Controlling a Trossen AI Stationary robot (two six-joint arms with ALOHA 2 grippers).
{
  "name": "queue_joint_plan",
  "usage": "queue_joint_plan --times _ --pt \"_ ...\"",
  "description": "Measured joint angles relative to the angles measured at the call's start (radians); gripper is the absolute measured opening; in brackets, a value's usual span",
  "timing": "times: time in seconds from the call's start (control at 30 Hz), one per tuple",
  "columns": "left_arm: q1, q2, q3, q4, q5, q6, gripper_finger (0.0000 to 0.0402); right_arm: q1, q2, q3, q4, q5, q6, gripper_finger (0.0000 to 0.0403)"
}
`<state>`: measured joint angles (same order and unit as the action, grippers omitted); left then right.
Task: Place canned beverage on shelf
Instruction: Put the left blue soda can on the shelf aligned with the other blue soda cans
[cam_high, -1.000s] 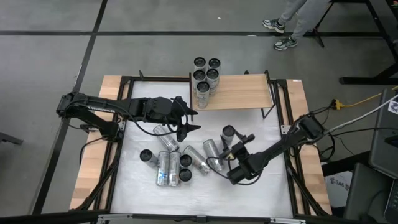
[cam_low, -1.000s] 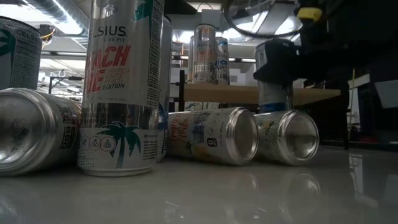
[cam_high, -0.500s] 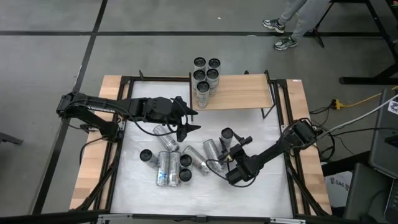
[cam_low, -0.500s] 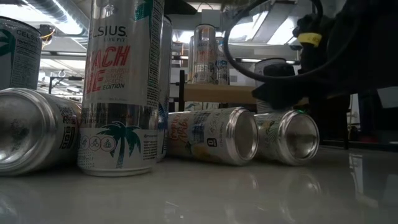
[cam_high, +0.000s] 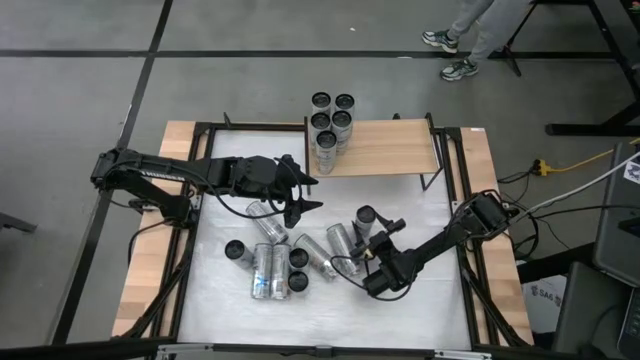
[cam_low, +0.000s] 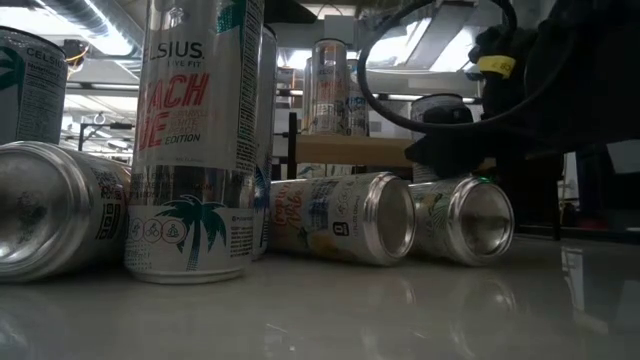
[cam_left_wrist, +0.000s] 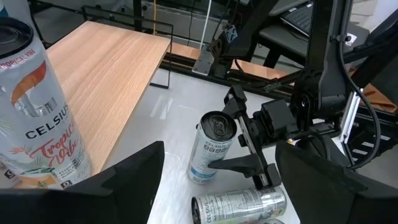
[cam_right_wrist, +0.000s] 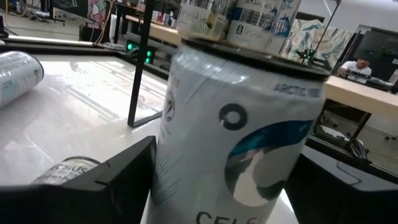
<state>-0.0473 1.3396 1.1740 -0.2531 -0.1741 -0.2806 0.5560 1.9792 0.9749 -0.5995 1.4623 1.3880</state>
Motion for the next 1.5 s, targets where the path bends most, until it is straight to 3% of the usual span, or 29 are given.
queue_joint_plan --times 0.2,0.57,0.83,1.13,1.5 --pt "0.0 0.0 0.0 0.0 0.0 0.0 0.0304 0.0 0.002 0.0 0.003 -0.045 0.008 0.0322" --pt "0.0 0.0 0.0 0.0 0.0 0.0 0.0304 0.0 0.004 -0.002 0.0 -0.263 -0.007 0.038" --pt "0.0 0.0 0.0 0.0 0.0 0.0 0.0304 0.0 -0.05 -0.001 -0.073 -0.291 -0.009 0.0383" --pt "0.0 0.0 0.0 0.0 0.0 0.001 0.0304 0.001 -0.159 -0.001 -0.218 -0.417 -0.019 0.0383" --pt "0.0 0.0 0.0 -0.001 0.0 0.002 0.0304 0.001 -0.308 0.0 -0.214 -0.466 -0.115 0.0383"
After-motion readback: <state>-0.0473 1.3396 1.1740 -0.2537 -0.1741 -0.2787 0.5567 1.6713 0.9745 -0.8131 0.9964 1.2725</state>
